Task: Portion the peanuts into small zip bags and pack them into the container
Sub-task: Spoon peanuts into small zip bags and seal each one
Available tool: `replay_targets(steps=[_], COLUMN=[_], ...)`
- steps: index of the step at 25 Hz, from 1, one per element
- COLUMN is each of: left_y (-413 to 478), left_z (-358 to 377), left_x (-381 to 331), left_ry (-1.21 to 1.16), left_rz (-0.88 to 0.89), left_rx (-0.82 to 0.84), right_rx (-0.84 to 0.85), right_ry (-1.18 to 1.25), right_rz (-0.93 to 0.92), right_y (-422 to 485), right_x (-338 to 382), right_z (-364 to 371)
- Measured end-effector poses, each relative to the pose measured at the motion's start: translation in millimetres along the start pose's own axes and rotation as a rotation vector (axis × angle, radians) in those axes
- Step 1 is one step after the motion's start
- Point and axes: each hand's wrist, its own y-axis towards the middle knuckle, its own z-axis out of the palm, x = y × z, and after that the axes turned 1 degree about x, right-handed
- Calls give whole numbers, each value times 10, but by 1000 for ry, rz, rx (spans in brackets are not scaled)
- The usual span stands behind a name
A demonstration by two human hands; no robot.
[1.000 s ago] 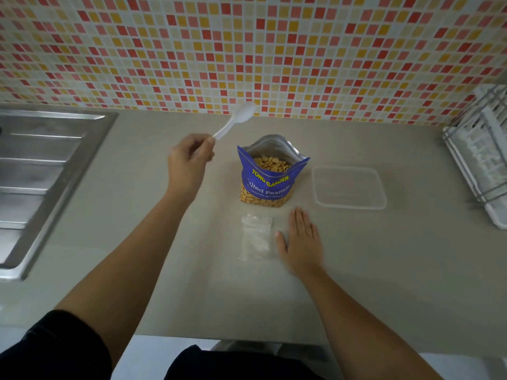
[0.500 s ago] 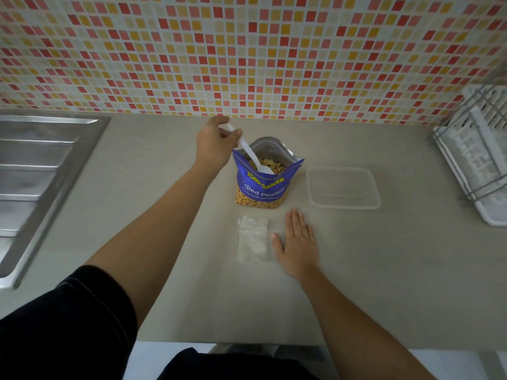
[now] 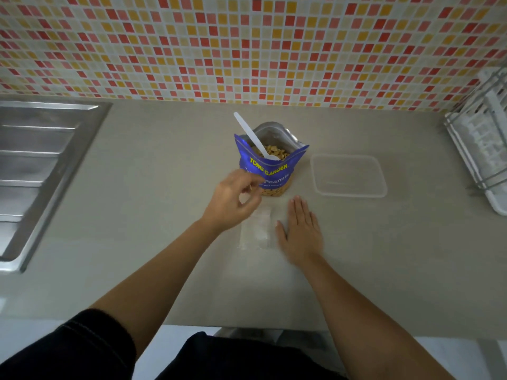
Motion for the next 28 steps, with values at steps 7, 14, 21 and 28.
replay_targets(steps=[7, 14, 21, 28], left_y=[-367, -144, 78, 290], left_z=[319, 90, -261, -516], left_x=[320, 123, -269, -441], left_ry=[192, 114, -486, -440], left_rz=[-138, -71, -509, -440], left_rx=[347, 331, 165, 198], right_rx=[-15, 15, 40, -82], right_ry=[26, 78, 1148, 1371], right_rz=[4, -4, 65, 65], right_y=[-10, -5, -154, -132], right_x=[-7, -9, 242, 287], right_z=[29, -4, -735, -1227])
